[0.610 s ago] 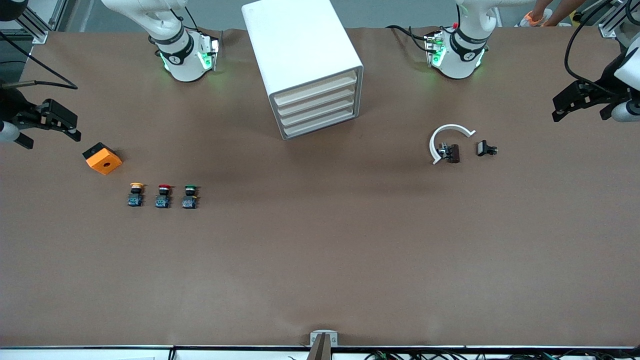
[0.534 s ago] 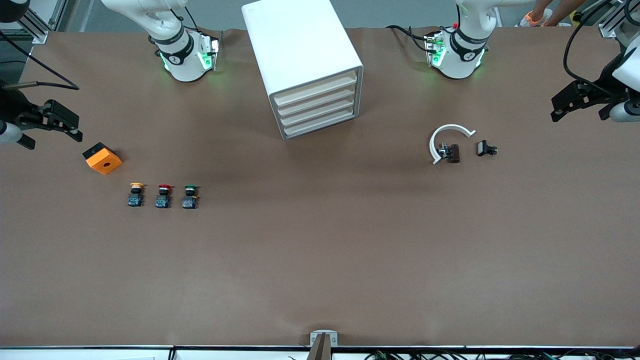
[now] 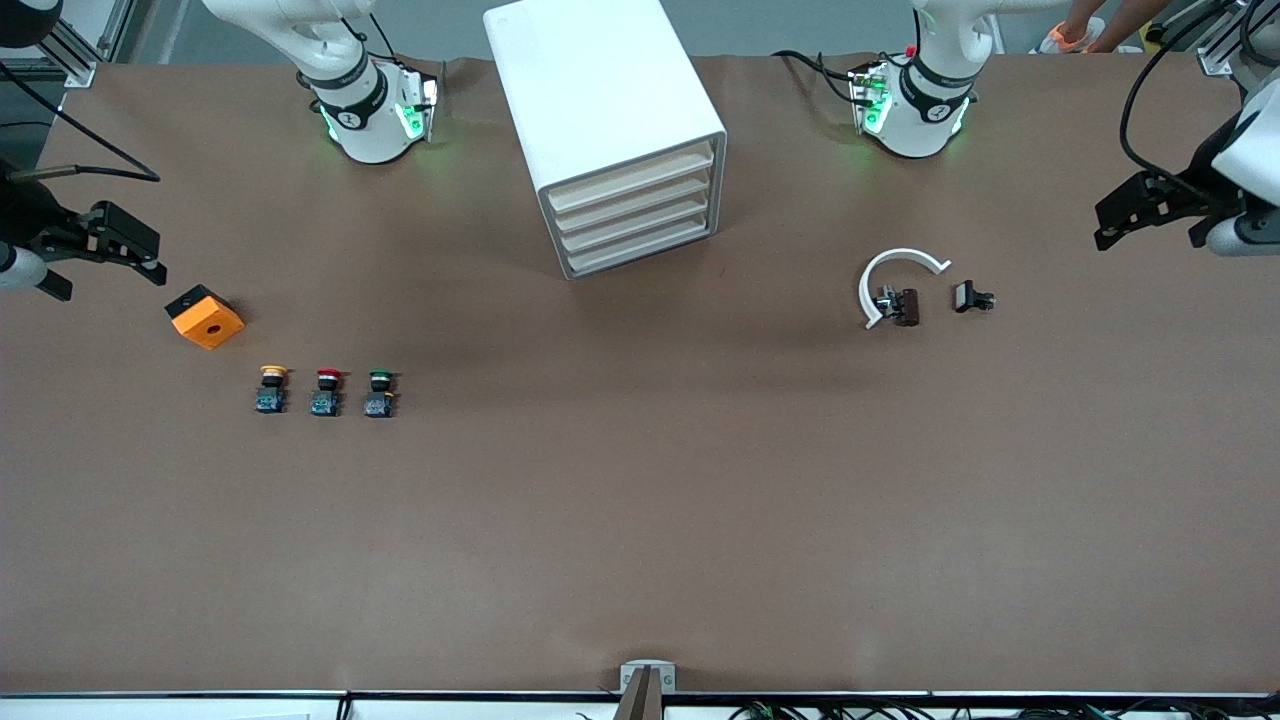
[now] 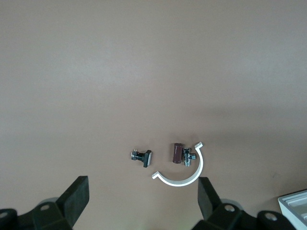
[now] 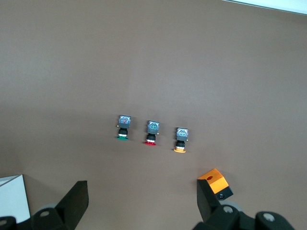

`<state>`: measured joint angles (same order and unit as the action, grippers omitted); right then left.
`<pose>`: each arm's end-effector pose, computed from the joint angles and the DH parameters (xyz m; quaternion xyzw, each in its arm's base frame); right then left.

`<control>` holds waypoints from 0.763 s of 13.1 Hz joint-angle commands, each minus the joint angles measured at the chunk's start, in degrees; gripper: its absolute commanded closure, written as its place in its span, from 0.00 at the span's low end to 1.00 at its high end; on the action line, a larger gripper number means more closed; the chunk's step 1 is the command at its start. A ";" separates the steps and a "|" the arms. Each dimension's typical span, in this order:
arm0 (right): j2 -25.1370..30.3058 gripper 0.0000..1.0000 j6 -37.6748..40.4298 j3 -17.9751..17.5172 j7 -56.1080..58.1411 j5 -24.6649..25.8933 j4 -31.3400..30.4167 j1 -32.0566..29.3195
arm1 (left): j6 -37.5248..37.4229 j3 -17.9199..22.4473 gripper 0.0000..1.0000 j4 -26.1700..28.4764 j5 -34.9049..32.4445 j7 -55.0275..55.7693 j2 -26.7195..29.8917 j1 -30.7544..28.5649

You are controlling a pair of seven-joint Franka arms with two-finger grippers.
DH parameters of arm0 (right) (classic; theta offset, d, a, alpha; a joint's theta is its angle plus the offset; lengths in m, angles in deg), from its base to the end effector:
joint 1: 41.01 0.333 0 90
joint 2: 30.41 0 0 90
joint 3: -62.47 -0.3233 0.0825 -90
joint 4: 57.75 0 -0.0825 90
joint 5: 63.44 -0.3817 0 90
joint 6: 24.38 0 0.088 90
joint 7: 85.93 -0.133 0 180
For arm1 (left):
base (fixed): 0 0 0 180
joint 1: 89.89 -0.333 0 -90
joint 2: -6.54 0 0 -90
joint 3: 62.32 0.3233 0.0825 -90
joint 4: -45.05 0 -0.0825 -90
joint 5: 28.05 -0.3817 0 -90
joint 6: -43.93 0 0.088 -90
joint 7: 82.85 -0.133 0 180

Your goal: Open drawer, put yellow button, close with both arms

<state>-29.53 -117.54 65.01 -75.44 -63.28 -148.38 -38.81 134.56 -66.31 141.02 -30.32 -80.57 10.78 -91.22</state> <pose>0.5546 -0.0038 0.6142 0.9956 0.0884 0.0295 0.0039 0.5275 -0.0205 0.5978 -0.9997 0.0036 0.0087 0.0228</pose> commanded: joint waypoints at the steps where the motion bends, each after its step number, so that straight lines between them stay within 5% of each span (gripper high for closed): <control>1: -1.92 0.00 0.44 0.19 0.15 -0.43 1.33 -0.61 | -0.01 -1.45 0.00 -2.80 -0.55 0.35 -6.76 0.45; 4: -3.86 0.00 1.23 0.27 0.15 -0.43 0.19 -0.53 | 3.23 -2.60 0.00 -3.16 -0.11 5.43 -13.45 0.71; 10: -9.40 0.00 -7.09 0.27 0.23 0.36 -6.11 -2.10 | 4.83 -3.13 0.00 -6.40 -0.11 36.52 -25.76 6.50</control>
<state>-38.25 -121.06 65.52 -75.44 -63.19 -151.16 -39.46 140.44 -69.25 138.45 -30.31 -52.02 -11.39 -86.30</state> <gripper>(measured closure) 0.000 0.000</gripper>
